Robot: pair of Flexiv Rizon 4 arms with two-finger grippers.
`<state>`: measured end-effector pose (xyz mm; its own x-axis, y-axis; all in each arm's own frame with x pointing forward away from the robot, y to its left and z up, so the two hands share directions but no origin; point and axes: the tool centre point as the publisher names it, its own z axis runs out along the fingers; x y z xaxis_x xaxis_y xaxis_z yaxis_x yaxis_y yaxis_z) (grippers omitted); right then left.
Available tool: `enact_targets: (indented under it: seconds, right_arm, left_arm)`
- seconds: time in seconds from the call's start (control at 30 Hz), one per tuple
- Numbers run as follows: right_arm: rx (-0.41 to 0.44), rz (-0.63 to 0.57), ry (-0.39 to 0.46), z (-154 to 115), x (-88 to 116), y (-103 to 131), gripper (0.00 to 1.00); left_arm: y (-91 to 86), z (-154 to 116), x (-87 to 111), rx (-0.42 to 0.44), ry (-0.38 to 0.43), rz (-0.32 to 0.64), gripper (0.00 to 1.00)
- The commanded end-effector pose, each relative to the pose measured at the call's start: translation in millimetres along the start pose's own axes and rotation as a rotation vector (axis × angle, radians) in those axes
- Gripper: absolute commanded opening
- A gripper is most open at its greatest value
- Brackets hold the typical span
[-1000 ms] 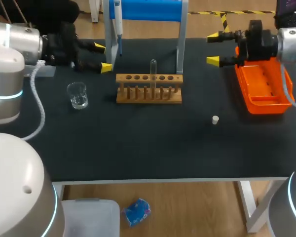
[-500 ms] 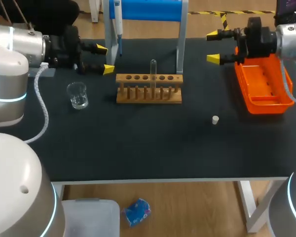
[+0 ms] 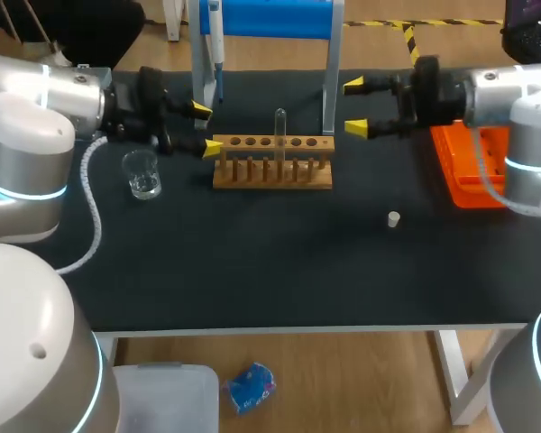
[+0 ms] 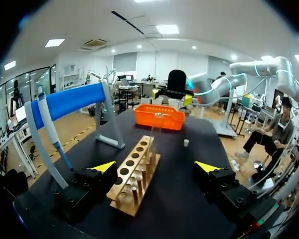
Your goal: Invert the test tube, pick up the pipette, mount the tip to pipette, aspirate from beaker and dispense into the tube, eject the tip, return the pipette, and cap with the stopper.
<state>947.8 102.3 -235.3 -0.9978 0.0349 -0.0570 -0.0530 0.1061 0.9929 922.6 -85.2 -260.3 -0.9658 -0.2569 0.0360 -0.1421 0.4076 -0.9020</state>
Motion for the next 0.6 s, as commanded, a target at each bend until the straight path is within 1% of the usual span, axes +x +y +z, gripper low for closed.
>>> enact_targets:
  seconds: [0.03, 0.13, 0.6]
  right_arm:
    - [-0.009, -0.002, 0.023, 14.8, -9.9, -8.5, 1.00]
    - [-0.007, -0.003, 0.034, 25.4, -12.1, -12.3, 1.00]
    - [-0.006, 0.036, 0.098, 70.1, -16.1, -27.6, 1.00]
  left_arm:
    - [3.1, 11.0, -1.4, -0.016, 0.010, -0.001, 1.00]
    - [6.9, 16.7, -0.4, -0.029, 0.019, -0.001, 1.00]
    - [6.9, 16.7, -0.4, -0.029, 0.019, -0.001, 1.00]
